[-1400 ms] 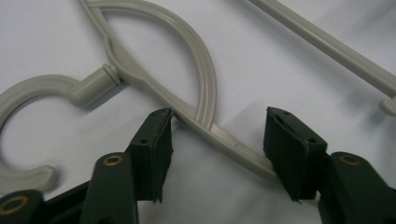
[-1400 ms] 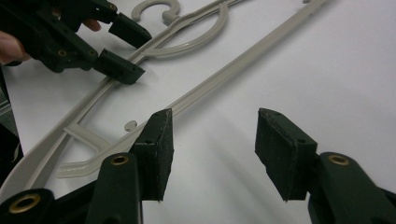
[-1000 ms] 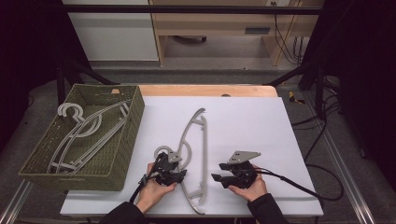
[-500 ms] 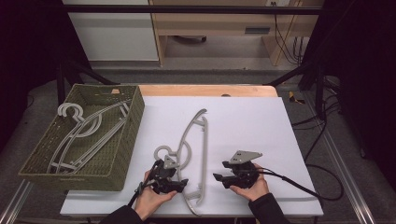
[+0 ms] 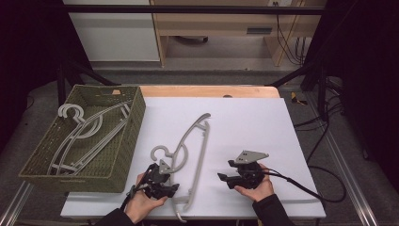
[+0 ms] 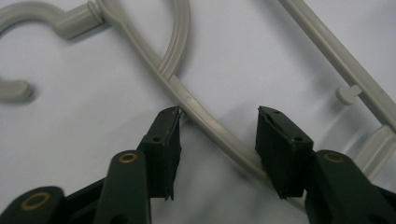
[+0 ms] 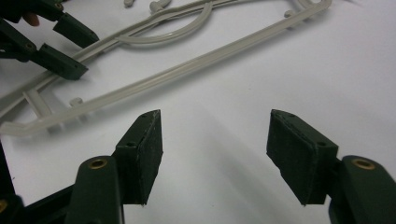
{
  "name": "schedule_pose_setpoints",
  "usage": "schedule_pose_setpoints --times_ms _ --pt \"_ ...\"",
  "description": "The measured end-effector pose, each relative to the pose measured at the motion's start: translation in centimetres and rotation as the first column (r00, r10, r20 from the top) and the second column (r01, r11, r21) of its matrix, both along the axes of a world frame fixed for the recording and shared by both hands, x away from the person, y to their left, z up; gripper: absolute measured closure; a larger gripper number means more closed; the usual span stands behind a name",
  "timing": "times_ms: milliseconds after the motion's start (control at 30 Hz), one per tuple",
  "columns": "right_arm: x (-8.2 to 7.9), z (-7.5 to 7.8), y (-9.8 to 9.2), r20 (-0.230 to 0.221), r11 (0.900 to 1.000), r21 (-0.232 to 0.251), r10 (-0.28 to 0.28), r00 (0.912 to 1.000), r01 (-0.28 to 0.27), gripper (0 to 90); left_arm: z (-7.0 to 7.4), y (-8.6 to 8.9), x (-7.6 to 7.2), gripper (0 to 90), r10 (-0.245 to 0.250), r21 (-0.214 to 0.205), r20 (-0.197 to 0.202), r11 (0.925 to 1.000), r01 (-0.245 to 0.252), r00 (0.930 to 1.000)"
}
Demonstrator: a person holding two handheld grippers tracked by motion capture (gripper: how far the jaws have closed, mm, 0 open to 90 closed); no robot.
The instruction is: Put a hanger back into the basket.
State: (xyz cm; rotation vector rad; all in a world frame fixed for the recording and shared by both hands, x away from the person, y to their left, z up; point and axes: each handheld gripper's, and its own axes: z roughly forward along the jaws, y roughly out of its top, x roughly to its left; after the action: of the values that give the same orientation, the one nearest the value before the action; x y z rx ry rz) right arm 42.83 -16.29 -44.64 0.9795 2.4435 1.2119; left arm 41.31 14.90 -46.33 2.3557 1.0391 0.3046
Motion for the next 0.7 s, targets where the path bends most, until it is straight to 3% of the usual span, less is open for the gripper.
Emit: schedule_pose_setpoints --times_ms 267,500,567,700 --pt "0.1 0.3 -0.6 0.003 0.9997 0.016 -0.021 0.9998 0.021 31.2 0.5 2.2 0.4 60.0 0.011 0.02 -0.052 0.9998 -0.01 0.9986" --pt "0.2 0.6 -1.4 0.006 0.9986 0.035 -0.039 0.9992 0.039 30.0 0.7 3.8 1.1 68.8 0.023 0.005 -0.089 0.9997 -0.023 0.9957" --pt "0.2 0.6 -1.5 0.008 0.9985 0.03 -0.046 0.9989 0.046 29.9 0.7 3.9 1.3 70.2 0.027 -0.007 -0.095 0.9996 -0.028 0.9951" --pt "0.3 0.6 -1.6 0.007 0.9983 0.032 -0.049 0.9988 0.049 29.8 0.8 3.8 1.8 72.4 0.001 0.013 -0.072 0.9999 0.0 0.9974"
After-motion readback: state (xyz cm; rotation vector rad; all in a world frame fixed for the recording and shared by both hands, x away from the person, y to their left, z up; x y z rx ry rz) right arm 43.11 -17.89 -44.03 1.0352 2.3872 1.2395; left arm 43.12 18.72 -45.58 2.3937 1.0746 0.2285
